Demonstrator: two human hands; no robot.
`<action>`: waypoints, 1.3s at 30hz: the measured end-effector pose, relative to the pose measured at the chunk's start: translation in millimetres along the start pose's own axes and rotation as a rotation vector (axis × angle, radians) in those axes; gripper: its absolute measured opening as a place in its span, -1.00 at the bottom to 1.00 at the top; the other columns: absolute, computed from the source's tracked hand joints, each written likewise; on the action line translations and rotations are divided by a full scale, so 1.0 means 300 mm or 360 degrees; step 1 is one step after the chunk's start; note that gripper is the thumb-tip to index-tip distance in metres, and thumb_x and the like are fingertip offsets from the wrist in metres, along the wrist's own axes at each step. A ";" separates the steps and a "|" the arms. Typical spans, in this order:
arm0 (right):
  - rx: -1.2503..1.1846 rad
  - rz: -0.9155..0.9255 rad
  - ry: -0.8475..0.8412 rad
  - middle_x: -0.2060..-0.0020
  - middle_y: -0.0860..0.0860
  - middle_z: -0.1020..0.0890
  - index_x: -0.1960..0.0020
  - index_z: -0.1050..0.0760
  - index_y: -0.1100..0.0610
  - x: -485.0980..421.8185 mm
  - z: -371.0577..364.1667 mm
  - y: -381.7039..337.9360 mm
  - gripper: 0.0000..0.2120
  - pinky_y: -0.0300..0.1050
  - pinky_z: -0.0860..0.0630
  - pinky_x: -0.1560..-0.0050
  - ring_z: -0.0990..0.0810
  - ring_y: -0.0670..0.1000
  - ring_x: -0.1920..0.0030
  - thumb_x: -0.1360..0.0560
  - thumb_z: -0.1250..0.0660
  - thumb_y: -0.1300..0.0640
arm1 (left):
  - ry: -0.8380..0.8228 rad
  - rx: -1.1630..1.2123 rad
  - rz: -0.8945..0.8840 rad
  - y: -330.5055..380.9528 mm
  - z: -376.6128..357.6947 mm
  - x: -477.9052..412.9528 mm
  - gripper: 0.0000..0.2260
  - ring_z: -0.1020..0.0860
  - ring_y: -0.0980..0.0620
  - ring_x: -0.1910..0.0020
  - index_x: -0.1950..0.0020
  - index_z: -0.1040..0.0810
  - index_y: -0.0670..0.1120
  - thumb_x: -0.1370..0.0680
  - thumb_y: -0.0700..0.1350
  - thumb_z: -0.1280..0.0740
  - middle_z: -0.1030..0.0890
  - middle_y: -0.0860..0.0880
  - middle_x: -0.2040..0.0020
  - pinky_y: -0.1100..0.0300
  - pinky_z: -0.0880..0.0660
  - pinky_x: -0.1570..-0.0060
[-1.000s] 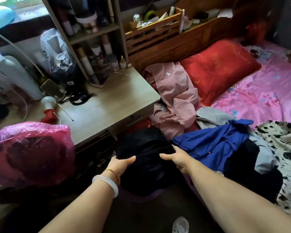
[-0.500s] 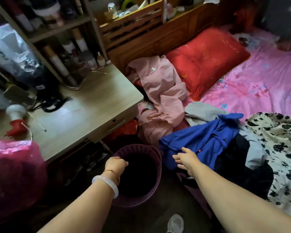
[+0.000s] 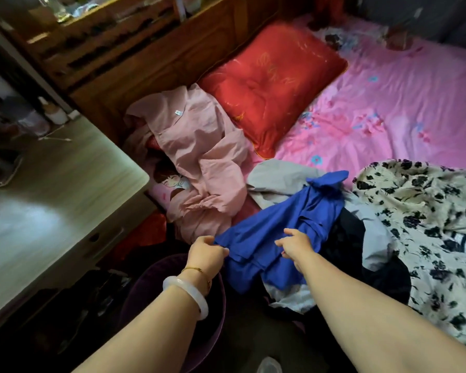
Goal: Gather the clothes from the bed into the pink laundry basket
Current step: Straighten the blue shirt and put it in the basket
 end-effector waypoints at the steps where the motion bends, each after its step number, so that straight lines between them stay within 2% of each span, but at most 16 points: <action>1: -0.0030 -0.0012 0.0034 -0.26 0.13 -0.50 -0.28 -0.52 0.03 -0.047 0.018 0.003 -0.47 0.05 -0.62 -0.03 -0.61 0.10 0.05 -0.32 -0.46 0.24 | -0.0019 -0.0017 -0.0017 0.014 -0.041 -0.025 -0.52 -0.57 -0.01 0.11 -0.36 -0.39 -0.24 -0.46 -0.31 -0.39 -0.58 -0.07 0.04 0.16 -0.52 0.10; 4: -0.0071 -0.0023 0.0050 -0.31 0.09 -0.45 -0.29 -0.52 0.10 -0.122 0.042 -0.010 -0.54 -0.10 -0.58 0.24 -0.55 0.01 0.26 -0.41 -0.42 0.27 | -0.0040 -0.0071 -0.0069 0.041 -0.116 -0.072 -0.52 -0.52 0.08 0.20 -0.38 -0.37 -0.22 -0.47 -0.32 -0.38 -0.56 -0.03 0.08 0.27 -0.46 0.26; 7: -0.0186 -0.0060 -0.0073 -0.38 0.10 -0.41 -0.33 -0.49 0.09 -0.228 0.008 0.001 -0.51 -0.20 -0.50 0.38 -0.57 0.02 0.08 -0.41 -0.45 0.21 | -0.0057 -0.0098 -0.0093 0.075 -0.186 -0.123 -0.53 -0.51 0.12 0.25 -0.36 -0.38 -0.22 -0.47 -0.33 -0.37 -0.57 -0.05 0.02 0.32 -0.43 0.38; 11: -0.0623 -0.0162 -0.0326 -0.26 0.13 -0.52 -0.41 -0.35 0.22 -0.275 -0.055 -0.015 -0.45 -0.15 -0.55 0.12 -0.56 0.06 -0.09 -0.47 -0.42 0.23 | -0.0061 -0.0122 -0.0143 0.125 -0.257 -0.157 -0.55 -0.47 0.12 0.32 -0.36 -0.38 -0.24 -0.48 -0.36 -0.35 -0.56 -0.04 0.08 0.41 -0.41 0.49; 14: -0.1104 -0.0115 -0.0254 0.08 0.14 -0.61 -0.17 -0.52 0.34 -0.215 -0.019 -0.087 -0.74 -0.09 -0.54 -0.07 -0.60 0.10 0.00 -0.51 -0.36 0.28 | -0.0066 -0.0119 -0.0154 0.139 -0.277 -0.159 -0.58 -0.48 0.09 0.29 -0.34 -0.39 -0.26 -0.49 -0.36 -0.35 -0.57 -0.05 0.08 0.43 -0.41 0.47; 17: -0.1338 0.0099 -0.0284 0.30 0.11 -0.58 0.13 -0.58 0.26 -0.068 0.017 -0.204 -0.96 -0.17 -0.53 0.21 -0.55 0.04 0.30 -0.49 -0.36 0.33 | -0.0028 -0.0095 -0.0184 0.160 -0.268 -0.124 -0.58 -0.49 0.05 0.21 -0.32 -0.45 -0.21 -0.49 -0.20 -0.42 -0.60 -0.14 -0.07 0.29 -0.42 0.31; 19: -0.1286 0.0316 -0.0484 0.41 0.06 -0.50 0.28 -0.52 0.16 0.090 0.004 -0.297 -0.87 -0.20 -0.41 0.33 -0.44 0.01 0.38 -0.41 -0.43 0.26 | -0.0158 0.0090 -0.0124 0.199 -0.284 -0.072 -0.66 -0.48 0.03 0.20 -0.13 -0.55 -0.10 -0.45 0.05 -0.44 -0.63 -0.07 0.04 0.17 -0.42 0.21; 22: -0.0959 0.0625 -0.0843 0.43 0.06 -0.37 0.40 -0.40 0.03 0.376 -0.040 -0.386 -0.75 -0.11 -0.31 0.27 -0.34 0.03 0.36 -0.25 -0.48 0.16 | -0.0527 0.0245 0.0147 0.227 -0.332 0.025 -0.65 -0.47 0.02 0.31 0.12 -0.59 -0.05 -0.44 0.25 -0.37 -0.57 -0.02 0.34 0.18 -0.39 0.27; 25: -0.0571 0.0774 -0.1133 0.41 -0.07 -0.48 0.37 -0.42 0.01 0.602 -0.072 -0.397 -0.75 -0.22 -0.38 0.23 -0.43 -0.08 0.33 -0.28 -0.43 0.29 | -0.0644 -0.0064 0.0041 0.269 -0.321 0.108 -0.80 -0.46 -0.06 0.38 0.22 -0.56 -0.14 -0.43 -0.03 -0.47 -0.51 -0.19 0.31 0.17 -0.41 0.37; 28: -0.0259 0.0817 -0.1362 0.29 -0.10 -0.64 0.21 -0.55 0.05 0.744 -0.086 -0.369 -0.76 -0.28 -0.48 0.08 -0.58 -0.15 0.22 -0.36 -0.41 0.39 | -0.0421 -0.0564 -0.0329 0.343 -0.231 0.178 -0.75 -0.45 -0.01 0.28 0.39 -0.48 -0.08 -0.46 -0.31 -0.35 -0.58 -0.15 0.26 0.20 -0.40 0.23; 30: -0.0223 0.0847 -0.1016 0.25 -0.01 -0.66 0.17 -0.58 0.10 0.742 -0.020 -0.379 -0.79 -0.30 -0.50 0.12 -0.60 -0.10 0.20 -0.40 -0.38 0.40 | -0.0378 -0.0397 -0.0444 0.385 -0.150 0.249 -0.68 -0.45 0.01 0.28 0.43 -0.54 -0.06 -0.43 -0.38 -0.23 -0.59 0.00 0.36 0.24 -0.38 0.26; 32: -0.0279 0.0763 -0.0333 0.15 0.07 -0.62 0.05 -0.55 0.15 0.665 0.132 -0.364 -0.83 -0.34 -0.49 0.16 -0.59 0.00 0.12 -0.41 -0.39 0.35 | -0.0397 -0.0242 -0.0533 0.410 -0.074 0.305 -0.75 -0.44 -0.05 0.26 0.49 -0.55 -0.07 -0.30 -0.33 -0.20 -0.56 0.01 0.42 0.14 -0.37 0.19; 34: 0.0100 0.0809 0.0092 -0.10 0.07 -0.50 -0.24 -0.45 0.15 0.671 0.223 -0.372 -0.55 -0.29 -0.44 -0.07 -0.51 0.05 -0.12 -0.37 -0.43 0.26 | -0.0484 -0.0060 -0.0550 0.418 0.006 0.395 -0.86 -0.42 -0.06 0.24 0.46 -0.52 -0.08 -0.16 -0.23 -0.19 -0.52 -0.08 0.36 0.10 -0.34 0.10; 36: 0.0574 0.0824 0.0046 -0.25 0.09 -0.37 -0.43 -0.30 0.06 0.696 0.184 -0.361 -0.26 -0.11 -0.39 -0.27 -0.41 0.10 -0.27 -0.28 -0.44 0.12 | -0.0579 0.0095 -0.0536 0.424 0.076 0.494 -0.88 -0.43 -0.08 0.22 0.44 -0.50 -0.10 -0.14 -0.21 -0.19 -0.50 -0.10 0.34 0.08 -0.33 0.05; 37: 0.0698 0.0829 -0.0010 -0.25 0.09 -0.42 -0.39 -0.35 0.00 0.738 0.154 -0.364 -0.28 -0.05 -0.43 -0.24 -0.44 0.13 -0.25 -0.24 -0.42 0.07 | -0.0619 0.0118 -0.0556 0.430 0.122 0.548 -0.89 -0.43 -0.09 0.23 0.44 -0.49 -0.10 -0.14 -0.21 -0.19 -0.49 -0.12 0.32 0.07 -0.34 0.06; 39: 0.0545 0.0801 -0.0092 -0.03 0.05 -0.62 -0.09 -0.54 -0.01 0.799 0.116 -0.354 -0.63 -0.07 -0.55 0.00 -0.57 0.11 -0.04 -0.28 -0.39 0.09 | -0.0699 0.0139 -0.0580 0.438 0.186 0.632 -0.91 -0.43 -0.09 0.25 0.44 -0.48 -0.11 -0.14 -0.22 -0.19 -0.46 -0.14 0.32 0.08 -0.37 0.12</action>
Point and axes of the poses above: each hand's wrist, its own x-axis away from the middle knuckle, its own z-axis out of the back of the hand, y = z × x, the point moved 10 cm from there along -x, towards the middle knuckle
